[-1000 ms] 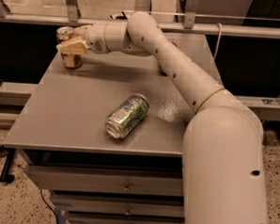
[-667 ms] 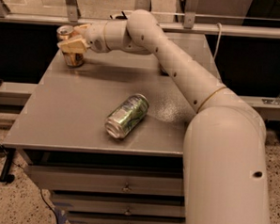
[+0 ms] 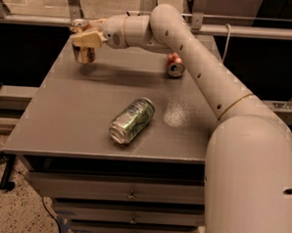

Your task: Pick orange can

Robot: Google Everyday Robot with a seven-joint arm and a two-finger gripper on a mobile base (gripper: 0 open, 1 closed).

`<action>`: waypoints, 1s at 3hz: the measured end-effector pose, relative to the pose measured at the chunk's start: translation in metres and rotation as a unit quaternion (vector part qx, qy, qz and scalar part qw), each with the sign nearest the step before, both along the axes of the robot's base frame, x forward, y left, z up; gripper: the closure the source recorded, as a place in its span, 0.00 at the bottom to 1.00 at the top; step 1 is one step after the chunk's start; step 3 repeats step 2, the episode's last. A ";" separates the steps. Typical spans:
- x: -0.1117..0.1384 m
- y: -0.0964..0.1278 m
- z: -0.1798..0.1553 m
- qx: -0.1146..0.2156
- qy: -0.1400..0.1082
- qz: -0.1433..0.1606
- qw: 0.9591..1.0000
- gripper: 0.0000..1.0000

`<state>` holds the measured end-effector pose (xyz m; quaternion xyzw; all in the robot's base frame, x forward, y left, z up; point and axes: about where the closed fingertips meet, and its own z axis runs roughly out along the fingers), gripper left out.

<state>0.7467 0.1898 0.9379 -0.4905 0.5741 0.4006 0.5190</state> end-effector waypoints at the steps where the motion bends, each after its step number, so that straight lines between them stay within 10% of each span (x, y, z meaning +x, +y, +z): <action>1: 0.000 -0.037 0.028 0.048 0.017 0.003 0.999 1.00; 3: 0.000 -0.040 0.033 0.054 0.017 0.004 0.998 1.00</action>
Offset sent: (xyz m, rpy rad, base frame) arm 0.0003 -0.0333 0.0251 0.0867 0.0307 0.0062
